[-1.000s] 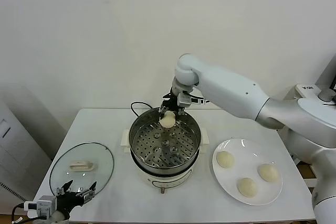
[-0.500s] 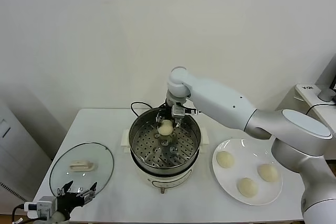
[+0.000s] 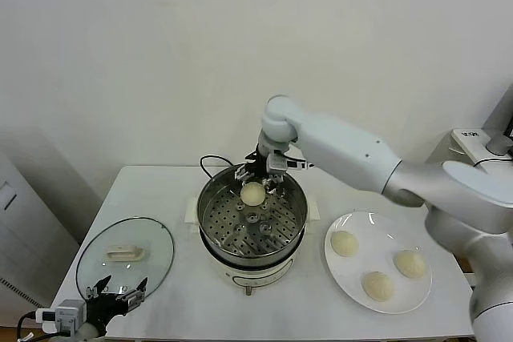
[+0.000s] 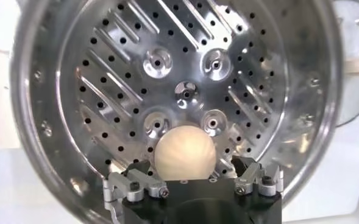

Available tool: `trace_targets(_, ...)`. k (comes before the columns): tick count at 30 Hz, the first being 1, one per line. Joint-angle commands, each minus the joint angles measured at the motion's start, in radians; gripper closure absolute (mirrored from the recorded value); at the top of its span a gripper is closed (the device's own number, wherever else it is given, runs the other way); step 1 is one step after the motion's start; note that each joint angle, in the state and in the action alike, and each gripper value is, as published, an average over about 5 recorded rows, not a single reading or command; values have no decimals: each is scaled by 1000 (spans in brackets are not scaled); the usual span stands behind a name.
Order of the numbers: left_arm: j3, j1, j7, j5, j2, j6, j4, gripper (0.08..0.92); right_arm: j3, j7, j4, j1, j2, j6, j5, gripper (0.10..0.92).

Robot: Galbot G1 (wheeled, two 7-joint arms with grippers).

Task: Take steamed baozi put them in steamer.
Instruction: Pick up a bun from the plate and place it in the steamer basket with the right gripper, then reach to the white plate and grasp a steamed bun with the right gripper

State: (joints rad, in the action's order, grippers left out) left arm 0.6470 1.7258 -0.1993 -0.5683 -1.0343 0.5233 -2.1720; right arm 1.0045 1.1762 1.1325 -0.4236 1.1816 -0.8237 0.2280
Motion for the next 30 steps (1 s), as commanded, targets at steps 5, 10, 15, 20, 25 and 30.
trace_targets(5, -3, -3, 1, -1, 5, 0, 4, 177, 425, 88, 88, -414, -287, 547, -617, 203)
trace_targets(10, -3, -6, 1, -4, 8, 0, 2, 177, 538, 122, 134, -475, -370, 713, -688, 203)
trace_targets(15, -2, -4, 2, -7, 7, -2, -1, 177, 573, 117, 169, -433, -448, 802, -688, 203)
trace_targets(20, -4, -7, 0, -5, -1, 2, -3, 177, 558, 84, 178, -343, -506, 835, -677, 203)
trace_targets(25, -11, -21, -2, -3, -8, 6, -2, 177, 548, 40, 188, -265, -546, 853, -659, 203)
trace_targets(30, -12, -23, -1, -4, -7, 5, 2, 177, 508, -17, 192, -183, -560, 870, -653, 203)
